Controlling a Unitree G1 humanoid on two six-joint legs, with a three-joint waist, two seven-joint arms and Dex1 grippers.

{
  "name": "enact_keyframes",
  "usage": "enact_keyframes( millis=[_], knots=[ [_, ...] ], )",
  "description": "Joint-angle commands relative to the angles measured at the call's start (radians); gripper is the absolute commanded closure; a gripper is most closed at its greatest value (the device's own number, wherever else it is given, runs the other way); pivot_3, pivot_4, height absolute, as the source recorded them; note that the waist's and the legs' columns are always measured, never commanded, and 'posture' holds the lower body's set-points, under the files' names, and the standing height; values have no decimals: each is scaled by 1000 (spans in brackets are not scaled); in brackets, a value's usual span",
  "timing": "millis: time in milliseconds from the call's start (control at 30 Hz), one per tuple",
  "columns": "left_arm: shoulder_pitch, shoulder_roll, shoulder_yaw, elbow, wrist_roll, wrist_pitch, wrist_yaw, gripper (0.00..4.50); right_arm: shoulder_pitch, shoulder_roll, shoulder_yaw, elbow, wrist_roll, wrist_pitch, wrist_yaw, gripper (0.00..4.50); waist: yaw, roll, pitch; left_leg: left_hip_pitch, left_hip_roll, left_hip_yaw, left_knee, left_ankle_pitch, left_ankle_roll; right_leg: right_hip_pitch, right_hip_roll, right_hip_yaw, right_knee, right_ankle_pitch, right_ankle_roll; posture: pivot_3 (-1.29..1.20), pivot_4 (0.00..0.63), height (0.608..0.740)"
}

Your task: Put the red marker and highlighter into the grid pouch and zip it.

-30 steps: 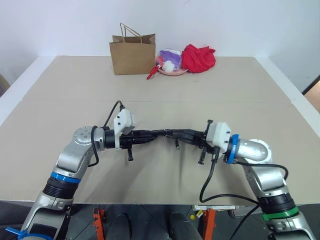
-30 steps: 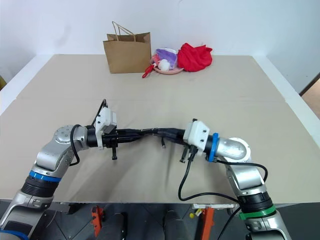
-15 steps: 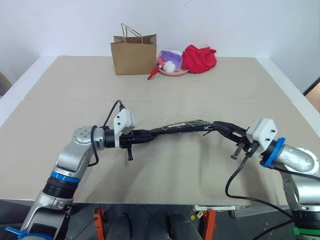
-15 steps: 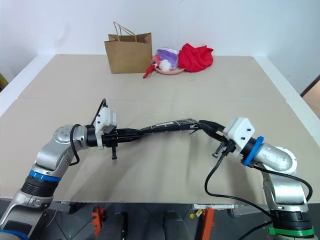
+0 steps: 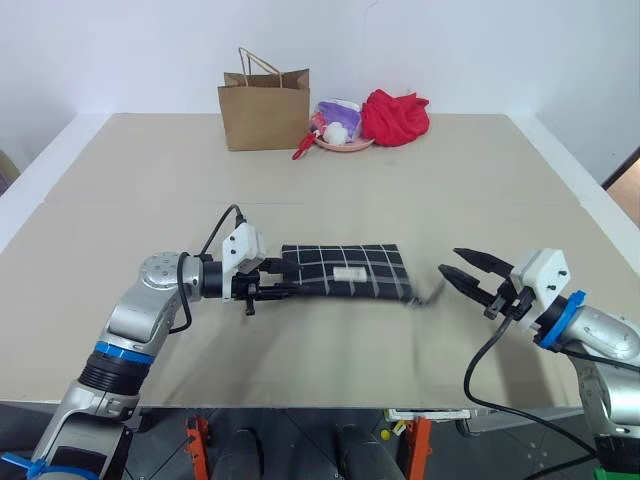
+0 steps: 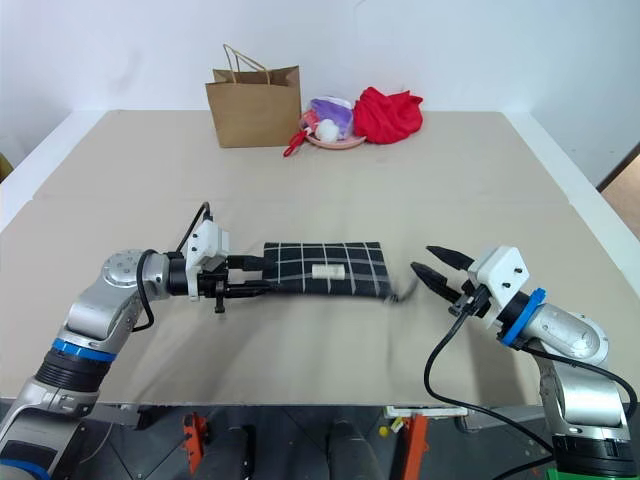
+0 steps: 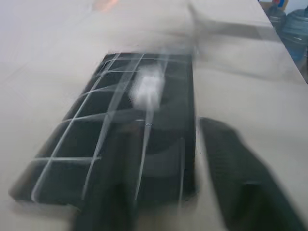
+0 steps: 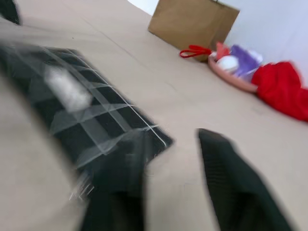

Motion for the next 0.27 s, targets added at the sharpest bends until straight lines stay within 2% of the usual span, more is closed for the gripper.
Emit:
enact_keyframes(
  millis=[33, 67, 100, 267],
  knots=[
    [6, 46, 49, -84, -61, 75, -10, 869, 10, -12, -17, -51, 93, 106, 19, 920, 0, 0, 0, 0, 0, 0, 0, 0, 0, 0, 0, 0, 0, 0, 0, 0, 150, 740],
    [14, 55, 58, -100, -74, 95, -4, 328, 14, -12, -18, -60, 107, 130, 20, 364, 0, 0, 0, 0, 0, 0, 0, 0, 0, 0, 0, 0, 0, 0, 0, 0, 150, 740],
    [30, 67, 74, -114, -78, 108, 13, 60, 17, -13, -18, -66, 122, 160, 19, 75, -1, 0, 0, 0, 0, 0, 0, 0, 0, 0, 0, 0, 0, 0, 0, 0, 150, 740],
    [154, 117, 208, -106, -33, 102, 167, 60, -5, 10, -37, -19, 123, 232, -50, 75, -7, 0, 0, 1, 1, 0, -1, 0, 1, 0, 0, 0, 1, -1, -1, 0, 150, 740]
  ],
)
